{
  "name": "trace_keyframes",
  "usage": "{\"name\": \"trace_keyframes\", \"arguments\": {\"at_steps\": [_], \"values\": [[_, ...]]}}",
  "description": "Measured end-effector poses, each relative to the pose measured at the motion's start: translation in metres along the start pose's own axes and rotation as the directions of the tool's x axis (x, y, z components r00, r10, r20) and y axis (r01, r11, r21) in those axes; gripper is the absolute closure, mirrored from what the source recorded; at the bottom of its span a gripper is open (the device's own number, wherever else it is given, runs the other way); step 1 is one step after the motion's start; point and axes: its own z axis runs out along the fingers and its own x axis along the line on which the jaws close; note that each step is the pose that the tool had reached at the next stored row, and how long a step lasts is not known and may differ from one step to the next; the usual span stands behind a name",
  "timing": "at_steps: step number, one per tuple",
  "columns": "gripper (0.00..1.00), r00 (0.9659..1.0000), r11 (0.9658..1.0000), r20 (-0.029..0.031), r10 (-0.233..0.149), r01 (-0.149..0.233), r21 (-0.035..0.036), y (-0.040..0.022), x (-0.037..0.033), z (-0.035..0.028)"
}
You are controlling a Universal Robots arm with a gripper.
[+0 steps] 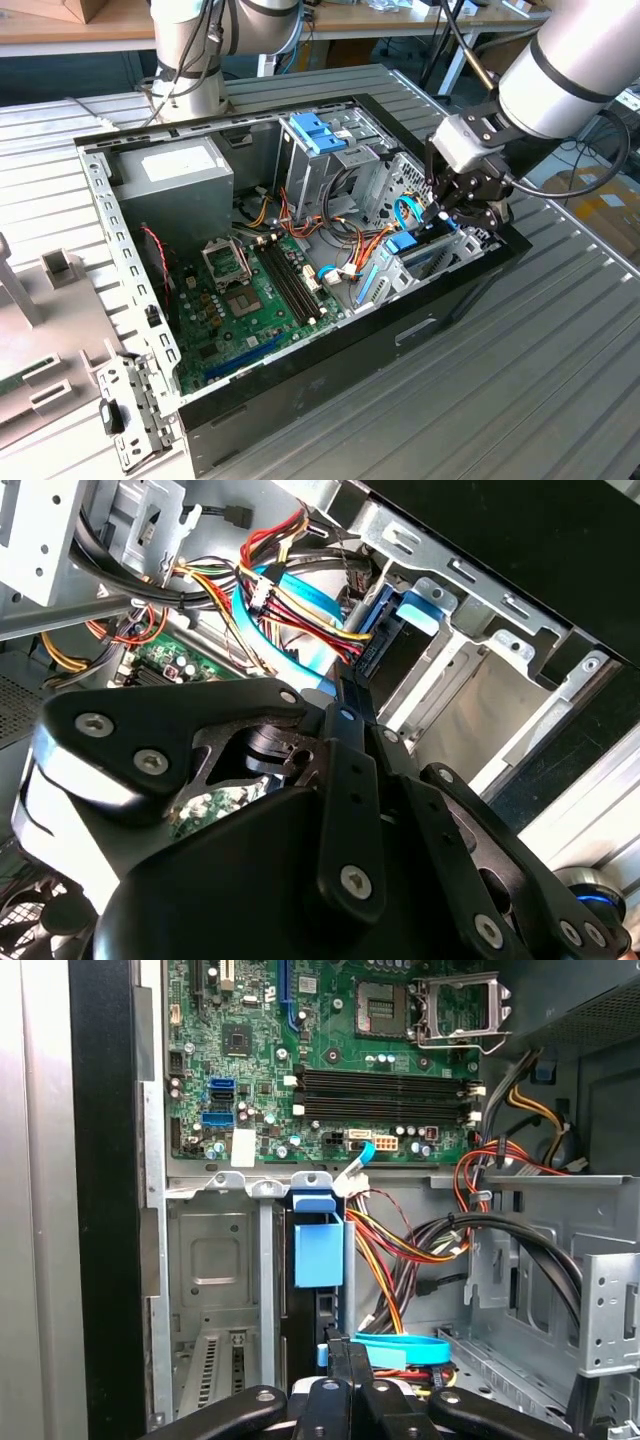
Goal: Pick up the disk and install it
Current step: 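Insert the second disk wire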
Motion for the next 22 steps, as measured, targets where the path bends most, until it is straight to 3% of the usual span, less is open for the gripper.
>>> {"name": "trace_keyframes", "arguments": {"at_steps": [13, 22], "values": [[0.89, 1.0000, 1.0000, 0.0000, 0.000, 0.000, 0.0000, 0.0001, 0.0005, 0.0026], [0.89, 1.0000, 1.0000, 0.0001, 0.000, 0.000, 0.0000, -0.0037, -0.0012, -0.0059]]}}
